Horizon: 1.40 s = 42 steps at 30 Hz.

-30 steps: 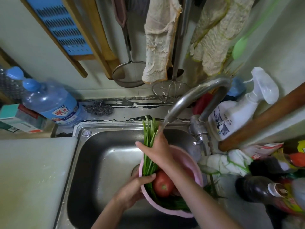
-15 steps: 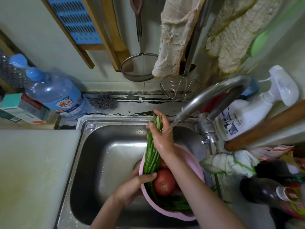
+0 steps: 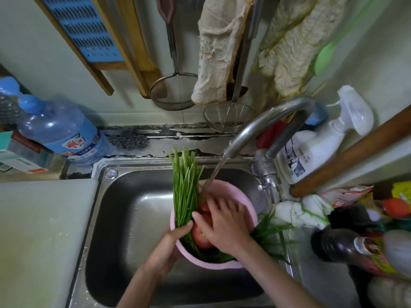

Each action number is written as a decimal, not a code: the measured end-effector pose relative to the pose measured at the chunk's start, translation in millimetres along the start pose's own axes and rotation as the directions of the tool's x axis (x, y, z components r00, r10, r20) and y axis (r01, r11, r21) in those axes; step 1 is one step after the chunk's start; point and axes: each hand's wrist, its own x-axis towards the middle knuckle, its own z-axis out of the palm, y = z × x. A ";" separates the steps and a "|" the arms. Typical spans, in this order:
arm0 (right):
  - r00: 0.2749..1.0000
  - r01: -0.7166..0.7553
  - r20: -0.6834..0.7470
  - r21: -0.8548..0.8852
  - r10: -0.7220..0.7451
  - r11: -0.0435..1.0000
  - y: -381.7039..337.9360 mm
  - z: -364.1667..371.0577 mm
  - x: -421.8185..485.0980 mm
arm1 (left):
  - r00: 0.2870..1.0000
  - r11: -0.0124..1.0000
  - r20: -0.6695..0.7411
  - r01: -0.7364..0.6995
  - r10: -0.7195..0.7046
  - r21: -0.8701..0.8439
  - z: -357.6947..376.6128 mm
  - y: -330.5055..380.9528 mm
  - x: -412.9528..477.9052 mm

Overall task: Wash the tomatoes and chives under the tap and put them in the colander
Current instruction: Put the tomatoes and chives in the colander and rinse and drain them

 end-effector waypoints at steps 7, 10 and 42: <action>0.994 -0.058 -0.072 0.313 0.084 0.948 2.5 6.1 34.8 | 0.994 0.995 -0.071 -0.084 0.087 0.045 -7.8 -0.9 -3.5; 0.993 0.002 0.112 0.337 -0.042 0.942 -5.2 2.0 35.8 | 0.993 0.994 -0.057 -0.099 0.102 0.051 -13.6 -2.5 -7.2; 0.994 -0.060 -0.106 -0.238 0.036 0.969 21.4 -46.0 8.8 | 0.877 0.897 -0.300 -0.425 0.375 -0.124 -10.2 -4.5 -0.8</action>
